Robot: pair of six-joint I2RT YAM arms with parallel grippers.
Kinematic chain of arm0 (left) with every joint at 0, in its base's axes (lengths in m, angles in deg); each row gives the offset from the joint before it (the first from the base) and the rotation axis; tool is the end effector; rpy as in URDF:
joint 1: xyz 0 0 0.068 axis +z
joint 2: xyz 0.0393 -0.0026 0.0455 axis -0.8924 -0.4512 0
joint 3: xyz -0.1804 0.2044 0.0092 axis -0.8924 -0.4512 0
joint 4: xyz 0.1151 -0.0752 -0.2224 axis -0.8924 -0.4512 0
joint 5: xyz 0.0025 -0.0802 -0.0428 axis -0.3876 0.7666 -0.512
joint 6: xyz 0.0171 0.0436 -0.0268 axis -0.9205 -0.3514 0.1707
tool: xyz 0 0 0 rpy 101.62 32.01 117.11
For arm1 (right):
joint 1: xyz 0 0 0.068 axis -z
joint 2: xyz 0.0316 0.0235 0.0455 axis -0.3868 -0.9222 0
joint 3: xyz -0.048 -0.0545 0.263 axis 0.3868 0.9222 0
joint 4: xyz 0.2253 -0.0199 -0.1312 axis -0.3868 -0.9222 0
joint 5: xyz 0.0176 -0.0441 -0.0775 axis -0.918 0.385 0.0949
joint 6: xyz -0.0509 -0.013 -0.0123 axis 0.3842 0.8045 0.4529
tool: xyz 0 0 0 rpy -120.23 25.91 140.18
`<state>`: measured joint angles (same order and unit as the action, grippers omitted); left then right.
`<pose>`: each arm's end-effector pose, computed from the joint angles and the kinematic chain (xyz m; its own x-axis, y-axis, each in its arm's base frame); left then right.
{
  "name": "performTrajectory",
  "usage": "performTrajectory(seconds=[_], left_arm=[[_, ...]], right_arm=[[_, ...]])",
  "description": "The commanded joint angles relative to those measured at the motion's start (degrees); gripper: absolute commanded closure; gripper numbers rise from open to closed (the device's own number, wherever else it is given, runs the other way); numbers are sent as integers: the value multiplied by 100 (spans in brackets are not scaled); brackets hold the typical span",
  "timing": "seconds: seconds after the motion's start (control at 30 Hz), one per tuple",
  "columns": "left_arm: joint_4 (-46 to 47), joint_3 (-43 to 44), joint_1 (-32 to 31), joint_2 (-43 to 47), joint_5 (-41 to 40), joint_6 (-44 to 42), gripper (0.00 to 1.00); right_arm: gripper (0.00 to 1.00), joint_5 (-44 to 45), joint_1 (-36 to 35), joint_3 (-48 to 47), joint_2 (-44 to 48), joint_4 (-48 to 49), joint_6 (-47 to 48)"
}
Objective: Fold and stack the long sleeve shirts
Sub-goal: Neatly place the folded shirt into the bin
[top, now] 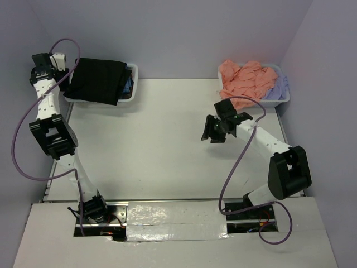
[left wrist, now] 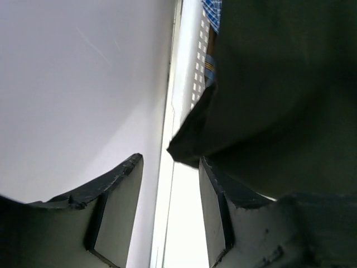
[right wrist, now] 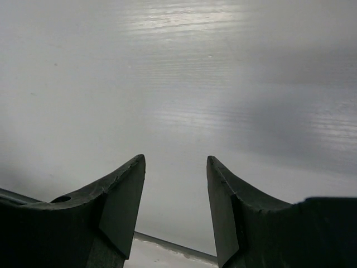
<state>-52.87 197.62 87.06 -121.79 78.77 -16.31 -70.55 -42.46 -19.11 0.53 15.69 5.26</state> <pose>0.4573 0.2023 0.3291 -0.6265 0.0070 -0.7794 -0.2474 0.9465 0.2073 0.2769 0.1042 0.2304 -0.9049 0.2055 -0.3728 0.0681 0.9343 0.3498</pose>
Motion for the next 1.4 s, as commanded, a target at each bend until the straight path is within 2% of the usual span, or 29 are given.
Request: performTrajectory(seconds=[0.0,0.2,0.37,0.6,0.73,1.13,1.37], left_arm=[[413,150,-32,-207,160,-232,43],[833,-201,-41,-93,557,-110,41],[878,53,-41,-409,636,-110,41],[1124,607,-41,-1112,-750,13,41],[1422,230,-41,-955,-1024,13,39],[1397,124,-32,-594,-1525,-66,26],[958,422,-24,178,-1245,-40,12]], right_arm=[[44,67,-262,-423,146,-339,-39],[44,269,-385,-740,5,-656,-4],[44,322,-376,-801,14,-753,-4],[44,401,-376,-942,22,-894,-30],[44,419,-376,-916,84,-885,-48],[44,392,-394,-687,277,-701,-109],[42,577,-368,-556,532,-587,-162]])
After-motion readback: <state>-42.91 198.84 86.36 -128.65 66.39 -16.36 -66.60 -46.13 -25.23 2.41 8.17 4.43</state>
